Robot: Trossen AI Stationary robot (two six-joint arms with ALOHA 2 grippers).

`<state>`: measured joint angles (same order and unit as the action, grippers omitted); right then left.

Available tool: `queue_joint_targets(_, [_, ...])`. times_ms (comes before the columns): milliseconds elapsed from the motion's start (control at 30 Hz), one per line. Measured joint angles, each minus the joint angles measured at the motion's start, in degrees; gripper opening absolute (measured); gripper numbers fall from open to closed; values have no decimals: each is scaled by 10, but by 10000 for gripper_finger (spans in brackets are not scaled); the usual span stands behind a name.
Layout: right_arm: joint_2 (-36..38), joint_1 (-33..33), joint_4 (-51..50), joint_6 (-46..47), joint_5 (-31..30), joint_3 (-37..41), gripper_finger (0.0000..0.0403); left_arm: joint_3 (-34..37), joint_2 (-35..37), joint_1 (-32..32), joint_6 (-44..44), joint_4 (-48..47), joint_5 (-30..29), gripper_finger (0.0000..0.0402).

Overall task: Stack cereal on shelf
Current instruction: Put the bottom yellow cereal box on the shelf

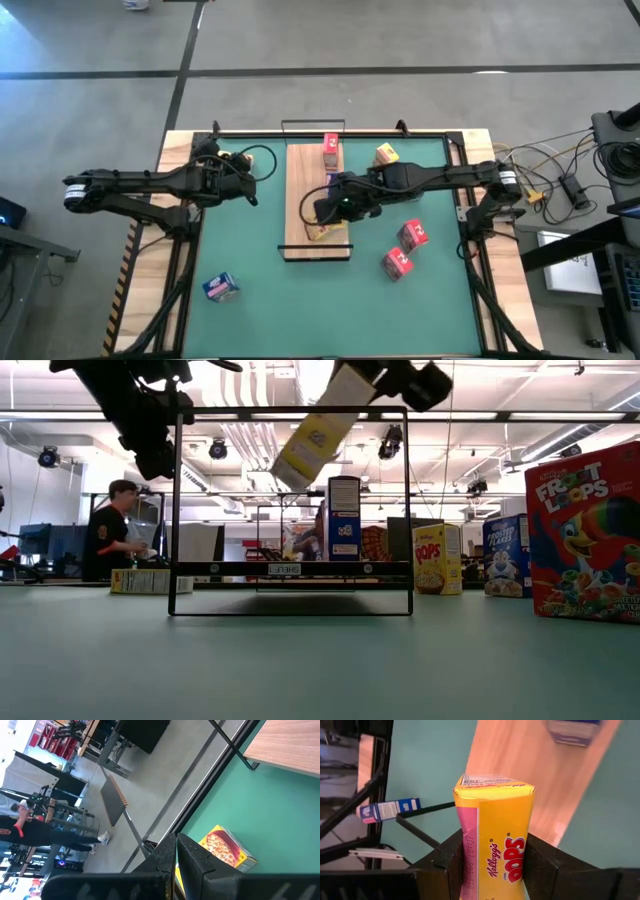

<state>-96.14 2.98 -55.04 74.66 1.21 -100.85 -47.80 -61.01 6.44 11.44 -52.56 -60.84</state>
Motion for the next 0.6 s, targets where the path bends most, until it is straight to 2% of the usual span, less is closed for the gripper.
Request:
queue_joint_targets(133, [-31,-1,-23,-24,0,-43,148,0,0,0,0,0,1,0])
queue_joint_targets(400, [-98,-1,-218,-34,-60,-160,142,4,0,0,0,0,3,0])
queue_joint_targets(600, [-126,1,-253,-23,-73,-169,141,6,0,0,-4,0,4,0])
